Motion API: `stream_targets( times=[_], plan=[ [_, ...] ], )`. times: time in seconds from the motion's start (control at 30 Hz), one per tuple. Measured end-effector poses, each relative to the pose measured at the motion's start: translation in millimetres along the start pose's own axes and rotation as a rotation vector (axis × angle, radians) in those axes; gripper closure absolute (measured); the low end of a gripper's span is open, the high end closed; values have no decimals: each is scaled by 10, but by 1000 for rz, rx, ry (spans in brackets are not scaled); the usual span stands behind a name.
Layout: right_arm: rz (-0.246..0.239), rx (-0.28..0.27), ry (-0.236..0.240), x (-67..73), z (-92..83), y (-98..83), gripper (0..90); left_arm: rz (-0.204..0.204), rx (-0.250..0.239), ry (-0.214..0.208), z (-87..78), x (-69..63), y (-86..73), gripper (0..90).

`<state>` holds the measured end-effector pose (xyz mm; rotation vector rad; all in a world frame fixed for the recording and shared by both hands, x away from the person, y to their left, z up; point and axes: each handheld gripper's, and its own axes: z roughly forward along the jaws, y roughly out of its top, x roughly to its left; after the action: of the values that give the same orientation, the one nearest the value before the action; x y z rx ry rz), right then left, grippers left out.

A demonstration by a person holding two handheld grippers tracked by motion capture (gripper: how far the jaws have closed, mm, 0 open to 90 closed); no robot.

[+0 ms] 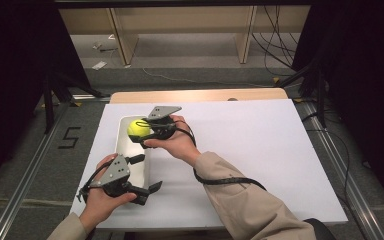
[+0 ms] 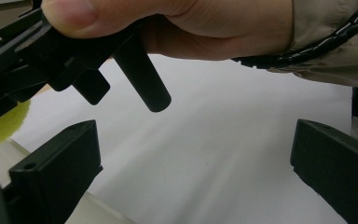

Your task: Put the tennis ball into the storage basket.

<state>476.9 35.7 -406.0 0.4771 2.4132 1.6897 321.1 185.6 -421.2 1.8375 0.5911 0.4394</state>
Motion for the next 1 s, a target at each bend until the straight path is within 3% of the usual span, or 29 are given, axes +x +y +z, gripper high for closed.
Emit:
stream_targets(
  times=[1.0],
  plan=[
    [-1, 23, 20, 58, 107, -8, 271, 2, -1, -4, 3, -2, 2, 13]
  ],
)
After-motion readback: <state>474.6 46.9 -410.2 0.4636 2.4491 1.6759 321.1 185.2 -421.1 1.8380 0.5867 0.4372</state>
